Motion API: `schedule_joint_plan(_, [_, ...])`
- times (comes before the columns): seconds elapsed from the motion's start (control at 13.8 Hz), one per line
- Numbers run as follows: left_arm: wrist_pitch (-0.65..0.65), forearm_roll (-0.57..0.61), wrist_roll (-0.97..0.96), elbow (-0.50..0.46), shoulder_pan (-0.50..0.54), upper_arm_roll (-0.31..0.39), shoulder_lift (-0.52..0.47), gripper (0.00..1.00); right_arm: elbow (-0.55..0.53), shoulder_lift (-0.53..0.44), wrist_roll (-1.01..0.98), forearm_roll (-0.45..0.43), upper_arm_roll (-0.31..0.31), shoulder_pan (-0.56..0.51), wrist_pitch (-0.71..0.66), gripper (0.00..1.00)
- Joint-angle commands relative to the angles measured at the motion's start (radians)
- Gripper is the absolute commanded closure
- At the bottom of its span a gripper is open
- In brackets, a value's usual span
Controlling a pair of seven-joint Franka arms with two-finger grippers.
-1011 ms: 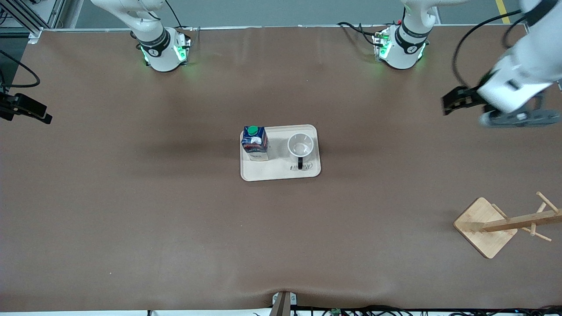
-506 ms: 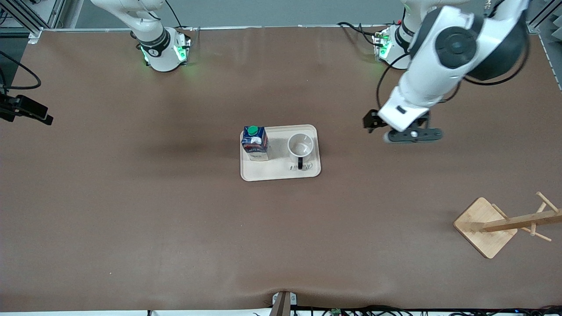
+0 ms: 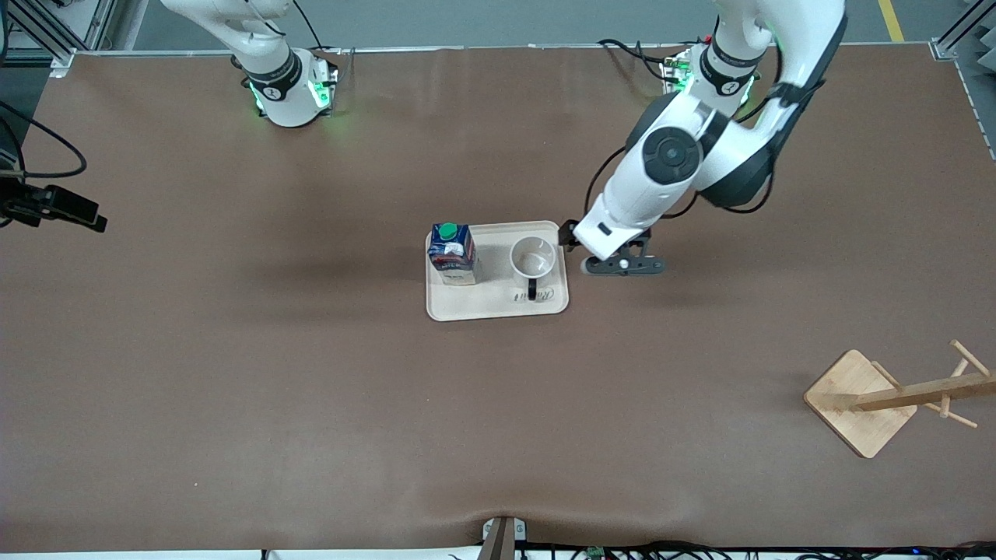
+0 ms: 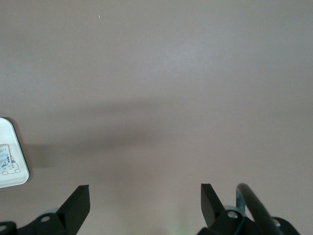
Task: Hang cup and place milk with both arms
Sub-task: 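Reach the left gripper down to the white mug's black handle, then close the left gripper on the mug handle while the right gripper approaches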
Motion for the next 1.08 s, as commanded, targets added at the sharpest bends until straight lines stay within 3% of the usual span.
schedule_joint_plan(0.0, [0.071, 0.007, -0.018, 0.024, -0.035, -0.001, 0.079, 0.15, 0.033, 0.007, 0.005, -0.001, 0.01, -0.009, -0.011, 0.0])
schedule_joint_plan(0.43, [0.201, 0.118, -0.021, 0.03, -0.061, 0.0, 0.23, 0.43, 0.034, 0.042, 0.014, 0.016, 0.015, 0.009, -0.011, 0.0])
schedule_joint_plan(0.51, [0.218, 0.135, -0.021, 0.031, -0.063, 0.0, 0.25, 0.54, 0.034, 0.052, 0.016, 0.016, 0.015, 0.022, -0.009, 0.0])
schedule_joint_plan(0.65, [0.259, 0.167, -0.021, 0.035, -0.074, 0.0, 0.285, 0.89, 0.034, 0.071, 0.017, 0.016, 0.015, 0.043, -0.002, 0.0])
schedule_joint_plan(0.72, [0.26, 0.173, -0.021, 0.038, -0.077, 0.003, 0.287, 1.0, 0.034, 0.081, 0.017, 0.016, 0.015, 0.049, 0.004, 0.0])
schedule_joint_plan(1.01, [0.246, 0.173, -0.016, 0.039, -0.06, 0.005, 0.262, 1.0, 0.034, 0.125, 0.019, 0.021, 0.016, 0.08, 0.043, 0.0])
